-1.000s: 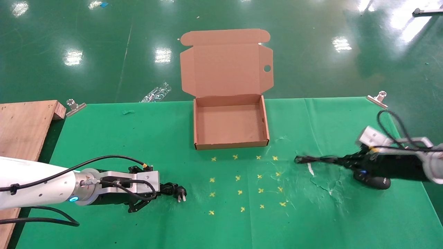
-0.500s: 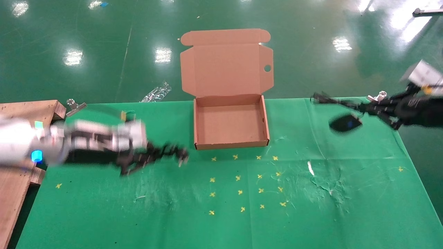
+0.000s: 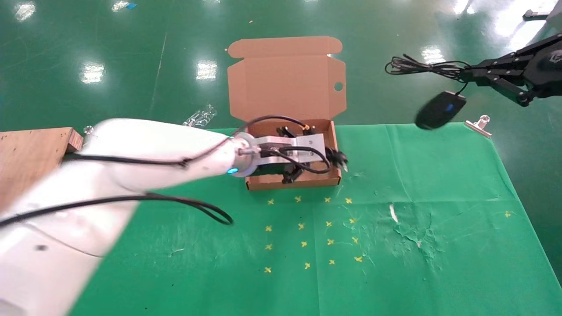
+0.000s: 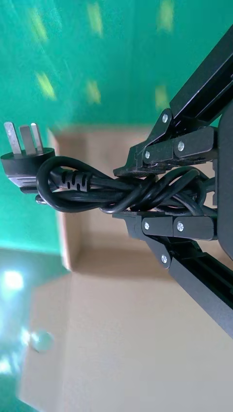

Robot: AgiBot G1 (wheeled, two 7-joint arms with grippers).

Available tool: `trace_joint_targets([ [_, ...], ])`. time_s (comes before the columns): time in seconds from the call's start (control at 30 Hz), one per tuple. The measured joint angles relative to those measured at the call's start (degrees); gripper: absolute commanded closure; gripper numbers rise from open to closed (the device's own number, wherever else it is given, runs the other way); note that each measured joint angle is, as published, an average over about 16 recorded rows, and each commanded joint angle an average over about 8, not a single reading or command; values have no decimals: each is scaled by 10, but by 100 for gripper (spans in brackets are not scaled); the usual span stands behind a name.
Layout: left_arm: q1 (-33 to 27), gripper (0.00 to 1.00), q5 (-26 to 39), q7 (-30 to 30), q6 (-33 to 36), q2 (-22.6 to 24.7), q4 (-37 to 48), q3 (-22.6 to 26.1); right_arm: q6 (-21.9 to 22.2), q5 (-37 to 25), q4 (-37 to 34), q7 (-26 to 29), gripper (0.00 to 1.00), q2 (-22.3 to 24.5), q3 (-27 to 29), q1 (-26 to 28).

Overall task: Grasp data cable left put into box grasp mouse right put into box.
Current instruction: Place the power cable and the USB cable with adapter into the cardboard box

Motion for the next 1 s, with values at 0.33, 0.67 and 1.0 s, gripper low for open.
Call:
trace_joint_targets([
  [0.33, -22, 0, 69, -101, -137, 27, 51, 142, 6, 19, 115, 85, 100, 24, 10, -38],
  [0.67, -62, 0, 63, -187, -178, 18, 78, 220, 29, 18, 126, 85, 100, -7, 4, -53],
  [1.0, -113, 0, 82, -253, -213, -16, 167, 211, 29, 6, 60, 23, 100, -94, -24, -40],
])
